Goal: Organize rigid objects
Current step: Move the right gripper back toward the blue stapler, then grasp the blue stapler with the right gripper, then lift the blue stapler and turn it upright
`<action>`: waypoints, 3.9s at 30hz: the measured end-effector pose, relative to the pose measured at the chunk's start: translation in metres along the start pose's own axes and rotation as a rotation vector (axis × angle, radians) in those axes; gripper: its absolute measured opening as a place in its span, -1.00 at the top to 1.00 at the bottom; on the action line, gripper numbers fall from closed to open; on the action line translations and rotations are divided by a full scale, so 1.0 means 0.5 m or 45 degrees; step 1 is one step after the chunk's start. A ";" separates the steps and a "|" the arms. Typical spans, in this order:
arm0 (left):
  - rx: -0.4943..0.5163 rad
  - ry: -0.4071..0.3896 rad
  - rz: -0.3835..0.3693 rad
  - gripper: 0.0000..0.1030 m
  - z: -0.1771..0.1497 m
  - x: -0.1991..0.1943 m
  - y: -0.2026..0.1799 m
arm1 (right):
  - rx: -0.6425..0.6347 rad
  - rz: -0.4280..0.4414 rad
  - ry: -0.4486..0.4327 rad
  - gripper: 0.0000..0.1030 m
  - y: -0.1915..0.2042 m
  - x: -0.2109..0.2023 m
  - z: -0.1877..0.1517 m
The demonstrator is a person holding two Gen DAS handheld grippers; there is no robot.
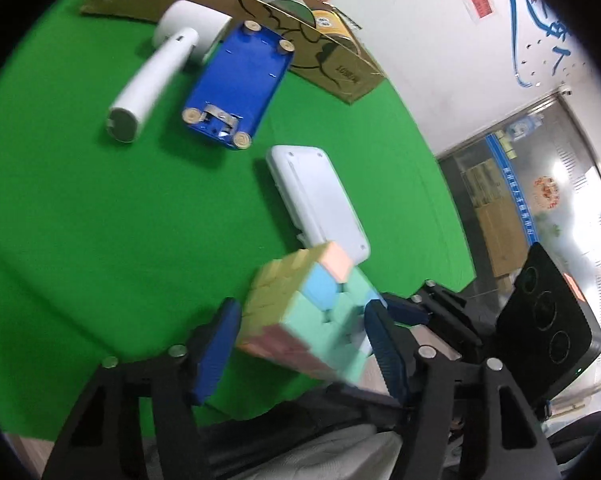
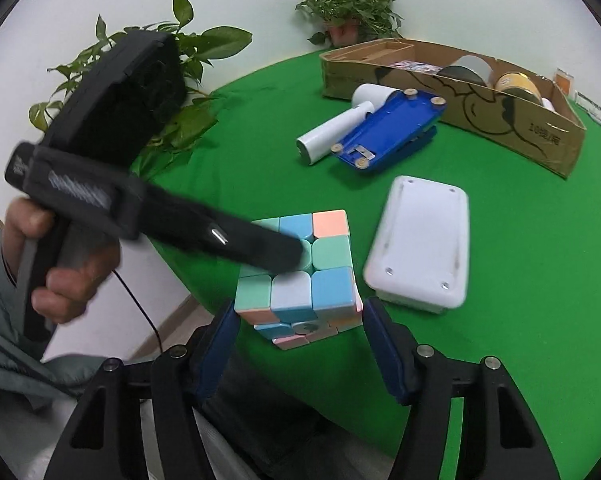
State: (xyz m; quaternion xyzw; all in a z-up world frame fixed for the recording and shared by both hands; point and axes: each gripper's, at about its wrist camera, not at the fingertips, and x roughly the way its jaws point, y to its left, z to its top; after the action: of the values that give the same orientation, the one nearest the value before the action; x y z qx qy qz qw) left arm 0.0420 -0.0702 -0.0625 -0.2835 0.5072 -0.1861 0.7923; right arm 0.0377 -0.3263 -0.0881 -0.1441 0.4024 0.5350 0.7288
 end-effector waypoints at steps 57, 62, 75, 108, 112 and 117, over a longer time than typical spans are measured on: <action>0.073 -0.148 0.009 -0.13 0.333 0.020 -0.002 | 0.502 -0.396 0.118 -0.38 -0.212 0.171 0.247; 0.067 -0.142 0.008 -0.13 0.321 0.018 0.007 | 0.456 -0.440 0.114 0.13 -0.205 0.195 0.255; 0.045 -0.032 -0.048 -0.13 0.319 0.054 0.004 | 0.657 -0.099 -0.105 -0.50 -0.349 0.066 0.225; 0.013 0.166 -0.067 -0.14 0.368 0.206 -0.050 | 0.865 -0.083 -0.158 -0.56 -0.500 -0.024 0.176; -0.060 0.216 -0.056 -0.14 0.388 0.247 -0.032 | 0.630 -0.165 -0.144 -0.56 -0.439 -0.045 0.192; -0.110 0.229 -0.097 -0.24 0.393 0.257 -0.020 | 0.435 -0.351 0.002 -0.33 -0.376 0.003 0.203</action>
State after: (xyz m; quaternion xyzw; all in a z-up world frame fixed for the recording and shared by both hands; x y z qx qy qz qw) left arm 0.2742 -0.1016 -0.0822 -0.3186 0.5725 -0.2187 0.7231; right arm 0.2501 -0.3332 -0.0663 -0.0724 0.4643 0.3542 0.8085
